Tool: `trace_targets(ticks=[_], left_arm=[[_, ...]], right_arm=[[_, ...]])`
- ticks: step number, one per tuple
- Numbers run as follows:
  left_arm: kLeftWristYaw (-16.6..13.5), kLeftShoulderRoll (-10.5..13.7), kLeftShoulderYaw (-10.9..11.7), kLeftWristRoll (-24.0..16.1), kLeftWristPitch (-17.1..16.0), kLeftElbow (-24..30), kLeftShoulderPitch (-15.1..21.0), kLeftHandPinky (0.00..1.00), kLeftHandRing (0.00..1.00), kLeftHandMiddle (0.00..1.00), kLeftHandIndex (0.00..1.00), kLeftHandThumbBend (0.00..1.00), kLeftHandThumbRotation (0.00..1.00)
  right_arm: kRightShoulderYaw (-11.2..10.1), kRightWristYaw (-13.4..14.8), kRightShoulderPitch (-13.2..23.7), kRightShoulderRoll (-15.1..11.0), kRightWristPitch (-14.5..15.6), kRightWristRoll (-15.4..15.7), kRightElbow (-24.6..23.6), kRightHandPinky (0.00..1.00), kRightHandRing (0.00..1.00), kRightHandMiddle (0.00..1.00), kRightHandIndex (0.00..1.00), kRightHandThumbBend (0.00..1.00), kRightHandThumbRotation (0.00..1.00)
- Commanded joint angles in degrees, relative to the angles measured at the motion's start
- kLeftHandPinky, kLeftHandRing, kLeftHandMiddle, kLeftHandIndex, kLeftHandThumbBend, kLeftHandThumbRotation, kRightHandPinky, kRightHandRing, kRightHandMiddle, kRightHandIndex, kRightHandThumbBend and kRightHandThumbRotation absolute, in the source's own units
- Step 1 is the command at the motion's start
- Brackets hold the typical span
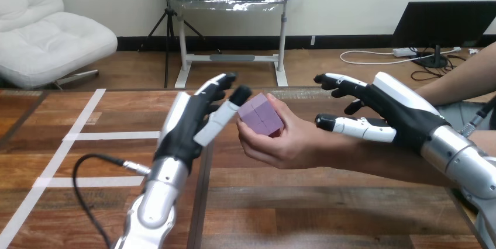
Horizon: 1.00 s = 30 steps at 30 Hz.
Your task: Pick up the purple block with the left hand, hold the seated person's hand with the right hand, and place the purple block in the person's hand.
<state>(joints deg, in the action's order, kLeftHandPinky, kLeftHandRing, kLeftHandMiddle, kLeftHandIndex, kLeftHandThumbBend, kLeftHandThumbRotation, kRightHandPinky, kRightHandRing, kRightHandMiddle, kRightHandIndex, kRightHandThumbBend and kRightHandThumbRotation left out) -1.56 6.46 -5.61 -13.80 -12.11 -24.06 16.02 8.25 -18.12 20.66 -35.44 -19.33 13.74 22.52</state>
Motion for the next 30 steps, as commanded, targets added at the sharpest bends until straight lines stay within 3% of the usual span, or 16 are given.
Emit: trace_targets(ticks=[1, 8, 17, 30], left_arm=[[-1.8, 0.4, 1.7, 0.9, -3.4, 6.8, -0.4, 0.8, 0.85, 0.87, 0.86, 0.84, 0.99], [-2.4, 0.3, 2.7, 1.7, -4.9, 10.3, -3.1, 0.72, 0.81, 0.85, 0.83, 0.78, 0.97], [-2.0, 0.8, 3.8, 2.4, -4.4, 16.6, -6.8, 0.7, 0.82, 0.84, 0.83, 0.7, 0.99], [-1.8, 0.5, 5.4, 2.9, -3.1, 26.8, -12.0, 0.71, 0.81, 0.82, 0.81, 0.68, 1.0]], right_arm=[[-2.3, 0.6, -0.5, 1.4, -0.9, -2.2, 0.1, 0.73, 0.87, 0.9, 0.92, 0.94, 0.95], [-2.7, -0.2, -1.0, 1.7, -1.6, -4.4, -1.0, 0.75, 0.87, 0.9, 0.92, 0.95, 0.96], [-3.6, -1.6, -1.9, 2.2, -2.4, -7.5, -2.9, 0.75, 0.86, 0.9, 0.91, 0.96, 0.97], [-5.2, -3.1, -3.5, 4.1, -7.5, -12.7, -4.5, 0.75, 0.86, 0.89, 0.9, 0.93, 0.97]])
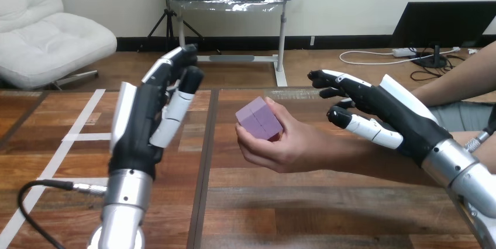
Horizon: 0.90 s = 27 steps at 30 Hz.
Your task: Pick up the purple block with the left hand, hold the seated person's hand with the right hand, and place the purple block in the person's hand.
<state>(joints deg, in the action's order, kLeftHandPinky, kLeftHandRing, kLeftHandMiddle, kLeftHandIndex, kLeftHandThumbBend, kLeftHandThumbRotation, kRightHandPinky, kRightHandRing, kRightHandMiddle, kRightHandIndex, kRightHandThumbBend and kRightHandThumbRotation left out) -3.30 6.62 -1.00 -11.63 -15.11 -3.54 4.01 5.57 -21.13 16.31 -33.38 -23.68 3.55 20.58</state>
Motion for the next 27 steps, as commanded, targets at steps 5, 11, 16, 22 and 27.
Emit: trace_targets(ticks=[5, 11, 16, 22, 27], left_arm=[[0.9, 0.7, 1.6, 1.4, 0.8, 11.7, -2.6, 0.7, 0.8, 0.81, 0.81, 0.7, 1.0], [1.6, 1.0, 2.1, 1.7, 1.5, 14.5, -4.1, 0.68, 0.78, 0.8, 0.8, 0.71, 1.0], [2.1, 0.9, 2.5, 1.7, 2.4, 16.4, -5.3, 0.65, 0.76, 0.79, 0.8, 0.72, 1.0], [2.8, 0.8, 2.8, 2.2, 3.1, 18.0, -6.6, 0.62, 0.75, 0.79, 0.8, 0.71, 1.0], [3.3, 0.9, 2.9, 2.7, 3.3, 18.8, -7.7, 0.61, 0.75, 0.8, 0.8, 0.74, 1.0]], right_arm=[[-3.3, -0.7, -0.3, 4.1, -6.2, -5.6, -3.1, 0.75, 0.85, 0.88, 0.88, 0.91, 0.97], [-3.7, -1.2, -1.0, 5.4, -6.5, -7.6, -4.2, 0.77, 0.85, 0.87, 0.88, 0.93, 0.97], [-4.1, -1.7, -1.9, 6.4, -5.5, -9.2, -5.7, 0.78, 0.85, 0.87, 0.88, 0.96, 0.96], [-4.5, -2.1, -2.7, 7.3, -4.7, -10.8, -7.5, 0.79, 0.86, 0.88, 0.87, 0.97, 0.95], [-4.7, -2.1, -3.5, 7.8, -4.1, -11.3, -8.9, 0.79, 0.86, 0.88, 0.87, 0.99, 0.96]])
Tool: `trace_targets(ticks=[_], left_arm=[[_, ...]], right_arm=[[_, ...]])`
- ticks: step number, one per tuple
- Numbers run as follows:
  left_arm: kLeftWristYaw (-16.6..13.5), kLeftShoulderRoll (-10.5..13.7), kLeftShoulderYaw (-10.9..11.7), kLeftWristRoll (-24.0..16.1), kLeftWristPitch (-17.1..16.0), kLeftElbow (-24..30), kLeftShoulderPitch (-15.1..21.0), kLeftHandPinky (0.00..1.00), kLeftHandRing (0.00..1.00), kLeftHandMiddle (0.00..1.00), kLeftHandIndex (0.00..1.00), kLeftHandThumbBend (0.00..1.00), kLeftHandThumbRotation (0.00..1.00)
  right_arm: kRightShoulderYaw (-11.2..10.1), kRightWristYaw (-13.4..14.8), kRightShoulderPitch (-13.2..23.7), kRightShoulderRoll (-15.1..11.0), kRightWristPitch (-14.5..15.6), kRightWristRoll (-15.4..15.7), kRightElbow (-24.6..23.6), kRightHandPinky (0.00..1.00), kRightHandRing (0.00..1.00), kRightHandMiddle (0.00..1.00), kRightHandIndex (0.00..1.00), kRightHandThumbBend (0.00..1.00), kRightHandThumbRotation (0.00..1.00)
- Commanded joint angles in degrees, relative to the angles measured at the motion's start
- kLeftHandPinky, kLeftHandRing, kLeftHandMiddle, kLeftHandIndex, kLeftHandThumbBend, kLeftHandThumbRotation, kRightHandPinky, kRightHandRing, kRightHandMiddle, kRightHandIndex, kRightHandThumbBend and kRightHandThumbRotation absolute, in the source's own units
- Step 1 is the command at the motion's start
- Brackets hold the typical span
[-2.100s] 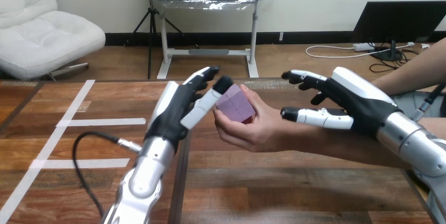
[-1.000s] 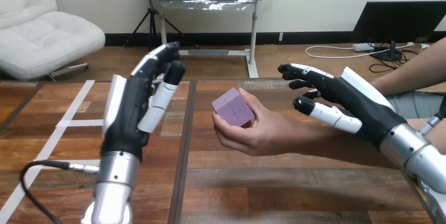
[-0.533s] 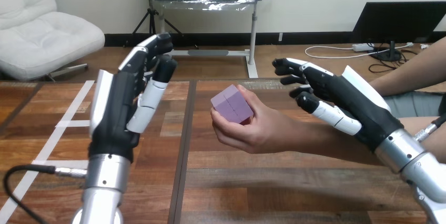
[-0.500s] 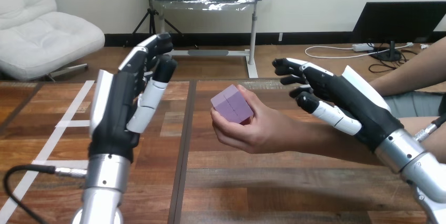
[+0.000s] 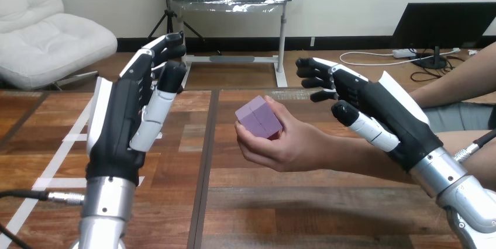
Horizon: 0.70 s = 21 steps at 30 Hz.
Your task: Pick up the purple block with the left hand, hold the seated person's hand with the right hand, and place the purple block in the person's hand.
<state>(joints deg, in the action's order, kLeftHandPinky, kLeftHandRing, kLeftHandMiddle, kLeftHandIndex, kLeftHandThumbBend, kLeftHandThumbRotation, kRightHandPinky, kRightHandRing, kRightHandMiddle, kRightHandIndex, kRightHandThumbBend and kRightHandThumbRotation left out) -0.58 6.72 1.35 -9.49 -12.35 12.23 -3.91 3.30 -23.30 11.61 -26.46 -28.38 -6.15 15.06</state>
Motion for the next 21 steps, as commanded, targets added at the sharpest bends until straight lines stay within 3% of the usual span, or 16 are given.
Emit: trace_targets(ticks=[1, 9, 21], left_arm=[[0.8, 0.9, 0.6, 0.7, 0.7, 3.3, 0.0, 0.61, 0.75, 0.8, 0.8, 0.74, 1.0], [1.8, 0.6, 0.9, 2.1, 1.6, 4.9, -1.7, 0.63, 0.78, 0.81, 0.8, 0.77, 1.0], [2.3, 0.4, 0.8, 2.9, 0.6, 6.1, -4.2, 0.64, 0.79, 0.81, 0.81, 0.76, 1.0]], right_arm=[[-2.4, 0.1, 1.0, 1.0, 0.7, -1.7, -3.8, 0.8, 0.86, 0.88, 0.87, 1.0, 0.96], [-2.6, -0.1, 0.0, 1.4, 1.2, -2.4, -5.7, 0.81, 0.87, 0.88, 0.88, 1.0, 0.98], [-3.3, 0.4, -3.2, 3.6, 4.4, -4.7, -11.5, 0.81, 0.86, 0.87, 0.86, 1.0, 0.95]])
